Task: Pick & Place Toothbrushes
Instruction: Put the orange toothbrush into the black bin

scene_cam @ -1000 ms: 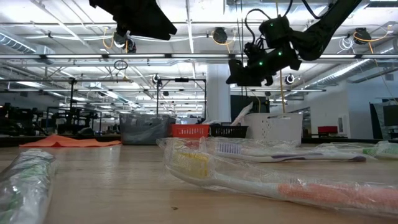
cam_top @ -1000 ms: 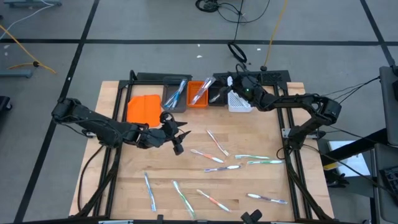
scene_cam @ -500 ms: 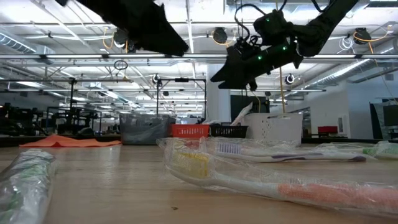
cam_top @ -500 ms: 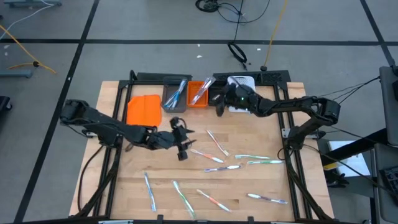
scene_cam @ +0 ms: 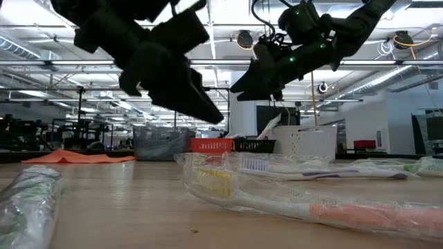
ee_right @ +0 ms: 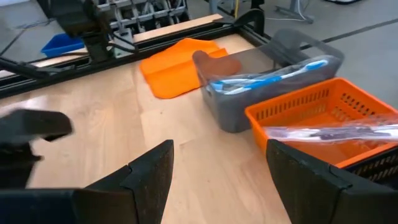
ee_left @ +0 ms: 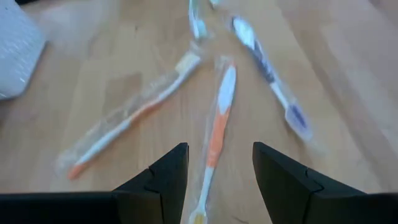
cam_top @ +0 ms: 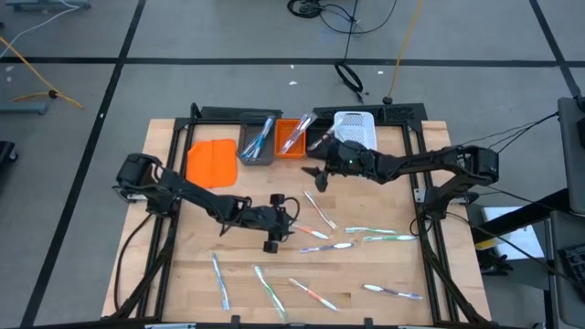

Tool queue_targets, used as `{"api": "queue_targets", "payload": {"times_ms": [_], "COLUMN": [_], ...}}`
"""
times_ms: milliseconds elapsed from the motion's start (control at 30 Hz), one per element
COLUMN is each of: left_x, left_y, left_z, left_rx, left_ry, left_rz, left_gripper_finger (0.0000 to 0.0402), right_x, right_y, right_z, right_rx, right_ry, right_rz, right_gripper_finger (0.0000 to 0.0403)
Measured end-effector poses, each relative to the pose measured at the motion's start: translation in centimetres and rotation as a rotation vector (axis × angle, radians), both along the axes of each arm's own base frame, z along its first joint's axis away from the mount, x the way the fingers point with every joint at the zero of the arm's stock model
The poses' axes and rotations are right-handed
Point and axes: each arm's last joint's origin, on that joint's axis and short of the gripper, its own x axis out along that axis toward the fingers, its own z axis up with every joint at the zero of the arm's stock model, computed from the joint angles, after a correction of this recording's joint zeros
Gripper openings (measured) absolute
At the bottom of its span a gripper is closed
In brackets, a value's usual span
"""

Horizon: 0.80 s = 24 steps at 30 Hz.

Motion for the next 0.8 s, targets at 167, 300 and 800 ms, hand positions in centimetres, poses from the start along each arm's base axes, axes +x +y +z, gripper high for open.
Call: {"api": "queue_targets", "payload": {"times_ms": [167, 300, 800], "left_x": [0.2, 0.5, 0.6], "left_y": [0.2, 0.8, 2.1], "left_z": [-1.5, -2.8, -4.6], "left_rx": [0.021, 0.045, -0.052], "left_ry": [0.046, 0.086, 0.166], "left_rz": [0.008, 0.034, 0.087], "left_gripper_finger": [0.0182, 0.0182, 0.011], "right_x": [0.2, 0.4, 0.5], "right_y": [0.9, 1.4, 2.0], "right_z": [0.0, 0.0, 0.1], "right_rx": [-0.001, 0.0, 0.001], "right_ry": [-0.002, -0.003, -0.006], "right_rz": [0.027, 0.045, 0.062], "right_gripper_finger": [0.0247, 0.0247, 0.0247]}}
